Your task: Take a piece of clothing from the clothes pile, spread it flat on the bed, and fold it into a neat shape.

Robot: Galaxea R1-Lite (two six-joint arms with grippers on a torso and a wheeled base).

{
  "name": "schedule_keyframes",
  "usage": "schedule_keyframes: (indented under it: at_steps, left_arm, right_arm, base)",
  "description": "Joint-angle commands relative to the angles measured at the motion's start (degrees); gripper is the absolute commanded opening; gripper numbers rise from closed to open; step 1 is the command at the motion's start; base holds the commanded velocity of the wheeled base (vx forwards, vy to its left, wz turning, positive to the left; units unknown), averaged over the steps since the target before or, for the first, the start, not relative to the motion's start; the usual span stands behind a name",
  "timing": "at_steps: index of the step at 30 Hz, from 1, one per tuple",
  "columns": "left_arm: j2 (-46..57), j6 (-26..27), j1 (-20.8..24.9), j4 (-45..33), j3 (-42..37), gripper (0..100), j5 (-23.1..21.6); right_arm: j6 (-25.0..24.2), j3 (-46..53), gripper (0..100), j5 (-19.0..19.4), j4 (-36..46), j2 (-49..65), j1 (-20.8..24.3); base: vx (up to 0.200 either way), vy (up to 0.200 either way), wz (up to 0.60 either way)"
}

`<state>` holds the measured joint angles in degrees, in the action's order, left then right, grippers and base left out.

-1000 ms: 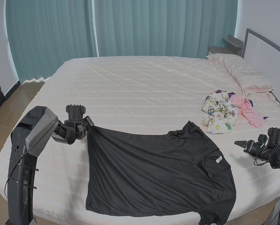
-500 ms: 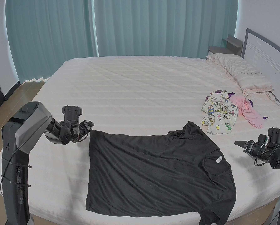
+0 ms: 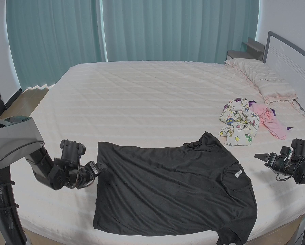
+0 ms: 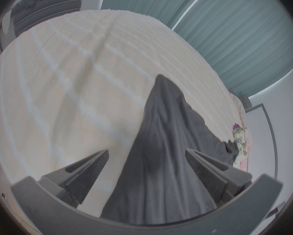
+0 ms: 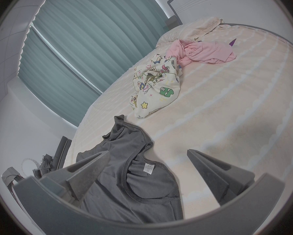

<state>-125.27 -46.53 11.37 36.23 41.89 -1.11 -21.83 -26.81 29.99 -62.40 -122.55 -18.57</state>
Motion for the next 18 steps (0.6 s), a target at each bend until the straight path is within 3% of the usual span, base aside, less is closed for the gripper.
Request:
schedule_keyframes:
  at_steps: [1, 6, 14, 18]
  left_arm:
    - [6.88, -3.48, 8.31, 14.22, -20.53, 100, -1.26]
    - [4.25, -2.95, 10.07, 19.23, -25.36, 100, -0.65]
    - [2.49, -1.81, 12.01, 19.32, -26.68, 100, -0.47]
    - [0.20, -1.72, 13.06, 19.40, -26.68, 100, 1.99]
  right_arm:
    - [0.04, 0.70, 100, 0.07, -0.09, 0.74, 0.81]
    - [0.12, 0.79, 100, 0.07, 0.00, 0.65, 0.90]
    - [0.12, 0.70, 100, 0.07, 0.00, 0.47, 1.08]
    - [0.12, 0.70, 100, 0.07, 0.00, 0.65, 1.25]
  base:
    - [-0.200, 0.000, 0.00]
    - [-0.040, 0.000, 0.00]
    - [0.000, 0.000, 0.00]
    - [0.000, 0.000, 0.00]
